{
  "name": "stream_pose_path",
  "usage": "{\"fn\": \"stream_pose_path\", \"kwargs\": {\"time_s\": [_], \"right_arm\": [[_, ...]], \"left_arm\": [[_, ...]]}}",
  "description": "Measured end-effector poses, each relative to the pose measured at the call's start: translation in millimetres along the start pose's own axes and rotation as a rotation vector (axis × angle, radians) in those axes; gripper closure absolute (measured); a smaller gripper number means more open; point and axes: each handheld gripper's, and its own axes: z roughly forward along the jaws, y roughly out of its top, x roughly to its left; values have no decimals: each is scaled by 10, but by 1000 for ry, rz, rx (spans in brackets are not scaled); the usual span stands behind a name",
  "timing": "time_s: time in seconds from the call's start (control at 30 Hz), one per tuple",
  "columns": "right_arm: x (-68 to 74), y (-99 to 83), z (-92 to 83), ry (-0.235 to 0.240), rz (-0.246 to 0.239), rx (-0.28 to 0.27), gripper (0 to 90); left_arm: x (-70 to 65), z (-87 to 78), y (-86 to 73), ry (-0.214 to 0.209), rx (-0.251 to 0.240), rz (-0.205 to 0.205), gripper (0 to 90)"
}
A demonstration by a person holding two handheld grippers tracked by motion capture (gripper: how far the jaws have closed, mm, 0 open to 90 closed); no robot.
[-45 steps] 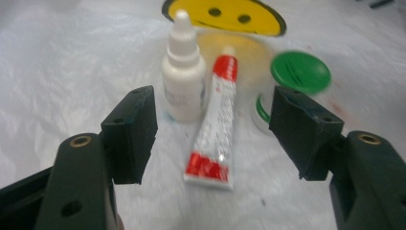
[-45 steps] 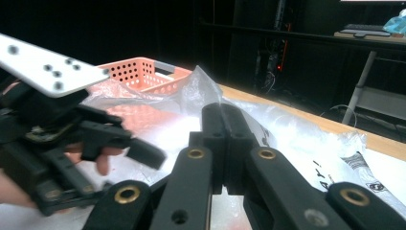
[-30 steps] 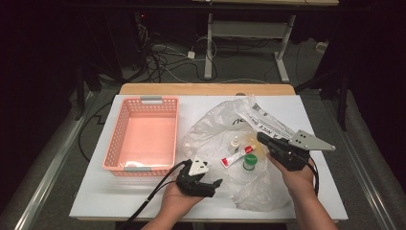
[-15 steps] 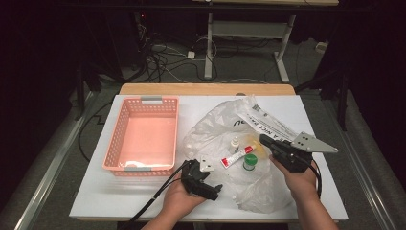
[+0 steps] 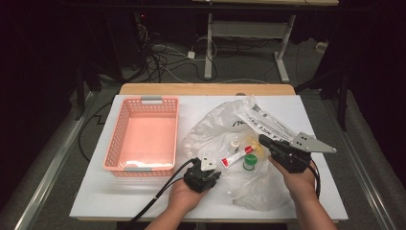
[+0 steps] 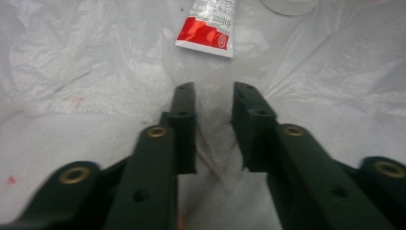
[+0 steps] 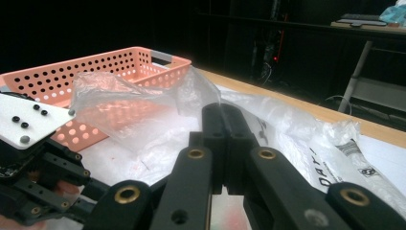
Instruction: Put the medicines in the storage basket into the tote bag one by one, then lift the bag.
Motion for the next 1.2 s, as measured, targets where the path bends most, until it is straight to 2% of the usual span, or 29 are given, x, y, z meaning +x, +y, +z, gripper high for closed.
{"fn": "stream_pose_path", "kwargs": {"time_s": [0.1,0.23,0.4,0.5,0.63,0.73,0.8,0.83,1.07,1.13,1.2], "right_arm": [[4,5,6,1,8,-5,900],[-13,-14,-11,-4,10,-4,900],[-29,-42,-36,-8,6,-4,900],[-29,-52,-59,-17,12,-6,900],[-24,-60,-94,-25,12,-9,900],[-31,-60,-87,-31,14,-12,900],[-25,-54,-77,-33,18,-17,900],[-20,-53,-70,-35,17,-20,900],[24,-35,-41,-38,2,-41,900],[42,-9,-57,-41,-4,-56,900],[55,31,-74,-43,11,-76,900]], "left_arm": [[-12,6,4,0,3,20,870],[-42,3,-2,21,-2,39,888],[-23,-35,-26,7,-29,27,890],[-24,-85,-61,-1,-88,29,890],[-32,-174,-126,-1,-192,41,890],[-79,-222,-168,24,-255,75,890],[-98,-244,-179,39,-290,87,890],[-103,-255,-178,42,-314,81,890],[-168,-342,-87,65,-463,80,889],[-169,-398,-17,70,-491,85,889],[-154,-468,69,70,-514,81,889]]}}
